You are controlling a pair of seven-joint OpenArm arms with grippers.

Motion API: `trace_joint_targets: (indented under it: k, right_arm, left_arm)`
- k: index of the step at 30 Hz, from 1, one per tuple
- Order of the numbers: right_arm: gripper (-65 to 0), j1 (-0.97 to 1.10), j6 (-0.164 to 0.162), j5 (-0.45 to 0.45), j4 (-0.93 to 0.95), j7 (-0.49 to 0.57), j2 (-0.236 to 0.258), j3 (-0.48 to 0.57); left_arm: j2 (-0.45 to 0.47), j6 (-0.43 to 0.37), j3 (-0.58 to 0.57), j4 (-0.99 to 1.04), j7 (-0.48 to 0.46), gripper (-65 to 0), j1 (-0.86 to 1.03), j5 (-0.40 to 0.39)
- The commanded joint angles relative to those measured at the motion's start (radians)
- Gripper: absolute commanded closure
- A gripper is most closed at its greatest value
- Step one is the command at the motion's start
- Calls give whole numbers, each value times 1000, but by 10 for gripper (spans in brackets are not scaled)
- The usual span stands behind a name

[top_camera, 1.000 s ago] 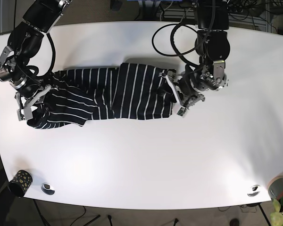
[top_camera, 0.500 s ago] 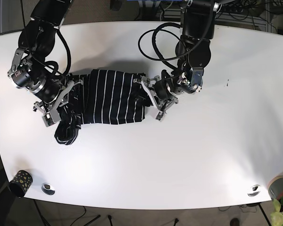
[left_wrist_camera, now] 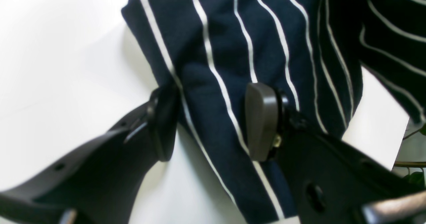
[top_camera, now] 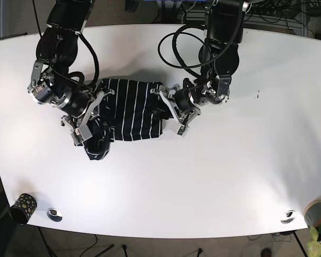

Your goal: Fold the T-shirt properly

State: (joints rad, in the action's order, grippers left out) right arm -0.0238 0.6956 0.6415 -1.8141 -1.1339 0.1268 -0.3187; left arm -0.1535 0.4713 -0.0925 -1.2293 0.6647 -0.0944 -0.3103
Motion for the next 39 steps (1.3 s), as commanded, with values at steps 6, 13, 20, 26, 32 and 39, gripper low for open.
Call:
trace_joint_targets:
  k: [6,13,20,26,32,39]
  right_arm:
    - [0,-26,3,2,21,62,-51,19]
    - [-187,-41,2,-75,81,79,-49,62]
    - [-471,-43,0,-82,81,79,-65,69]
    - [-545,-43,2,-75,53,79,-79,63]
    - [-545,-18,3,-75,-57,78,-45,59]
    - [-545,48,3,-75,-74,78,-23,39]
  left_arm:
    - [-4,-9,-3,-2,45,-299,2,18]
    - [-4,-9,0,-2,45,-299,2,17]
    - [-4,-9,0,-2,43,-299,2,17]
    - [-4,-3,3,-11,42,-294,2,12]
    - [-4,-3,89,-97,20,-294,6,-122]
    - [64,-7,95,-248,22,-293,29,-198]
